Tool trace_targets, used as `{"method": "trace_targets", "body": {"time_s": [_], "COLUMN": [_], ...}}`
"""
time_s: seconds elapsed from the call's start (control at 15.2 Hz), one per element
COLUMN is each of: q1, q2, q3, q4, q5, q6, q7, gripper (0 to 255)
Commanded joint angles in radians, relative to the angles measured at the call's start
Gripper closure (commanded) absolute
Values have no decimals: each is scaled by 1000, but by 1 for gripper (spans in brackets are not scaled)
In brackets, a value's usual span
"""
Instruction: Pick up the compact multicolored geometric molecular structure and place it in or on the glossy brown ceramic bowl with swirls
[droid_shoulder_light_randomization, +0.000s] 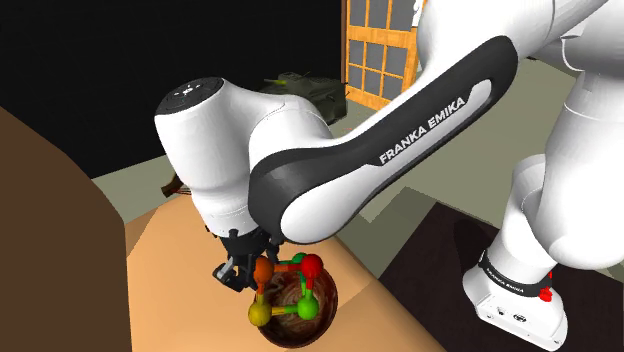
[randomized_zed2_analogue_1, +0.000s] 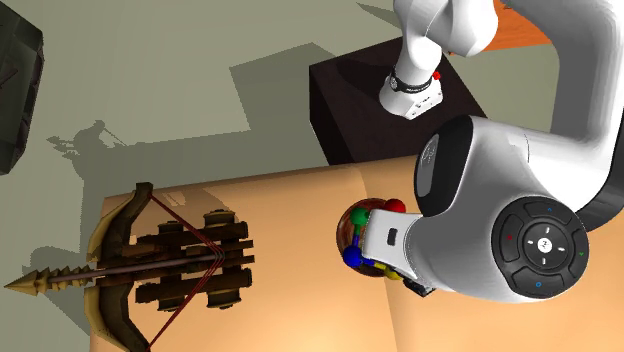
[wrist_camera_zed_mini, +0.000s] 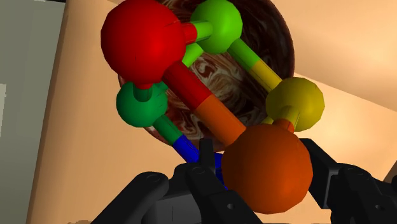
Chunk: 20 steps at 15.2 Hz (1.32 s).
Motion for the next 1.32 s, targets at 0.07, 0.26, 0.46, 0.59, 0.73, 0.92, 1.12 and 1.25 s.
{"method": "trace_targets", "body": {"time_s": [0.07,0.26,0.46,0.59,0.73,0.92,1.12,1.25], "q1": [2,2,2,2,2,2,2,2], "q2": [17,24,24,24,24,24,13,-7], "q3": [-1,-2,-2,-2,-2,-2,0,2], "q4": [-24,-35,-35,-35,-35,-35,-14,33], "q5": [-11,-16,-16,-16,-16,-16,-8,5], "q6": [40,57,57,57,57,57,26,-37], "q7": [9,13,13,13,13,13,7,-2], "gripper": [255,255,255,255,0,0,0,0]}}
